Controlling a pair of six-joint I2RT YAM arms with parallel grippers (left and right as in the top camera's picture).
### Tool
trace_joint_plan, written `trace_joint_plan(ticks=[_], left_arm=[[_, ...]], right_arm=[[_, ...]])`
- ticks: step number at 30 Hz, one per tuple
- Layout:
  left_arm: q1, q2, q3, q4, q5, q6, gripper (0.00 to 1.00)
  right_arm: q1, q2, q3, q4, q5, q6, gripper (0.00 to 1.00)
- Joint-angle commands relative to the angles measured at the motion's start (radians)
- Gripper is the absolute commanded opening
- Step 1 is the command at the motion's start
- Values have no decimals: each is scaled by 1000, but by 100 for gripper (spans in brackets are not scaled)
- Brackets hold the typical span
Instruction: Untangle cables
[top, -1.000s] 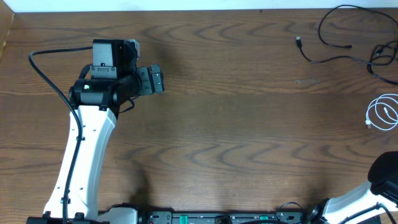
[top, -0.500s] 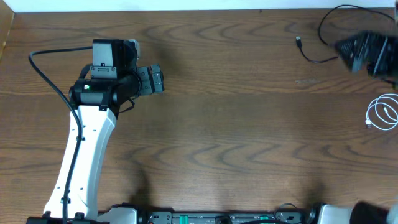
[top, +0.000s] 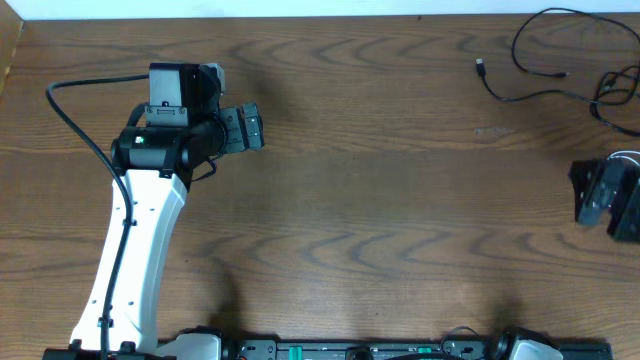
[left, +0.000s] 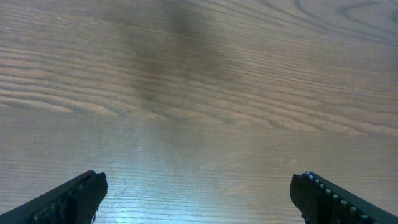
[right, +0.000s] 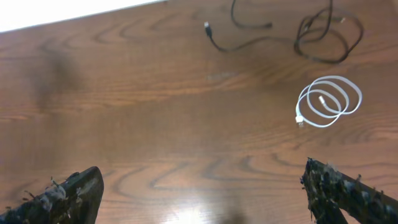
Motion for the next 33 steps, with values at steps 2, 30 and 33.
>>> trace_joint_plan(ticks=[2, 30, 33], left_arm=[[0, 5, -1, -3, -3, 2, 99], [0, 5, -1, -3, -3, 2, 99], [0, 5, -1, -3, -3, 2, 99]], right_arm=[[27, -140, -27, 8, 13, -10, 99], [306, -1062, -1836, 1635, 84, -10, 99], [306, -1112, -1946, 1731, 84, -10, 99]])
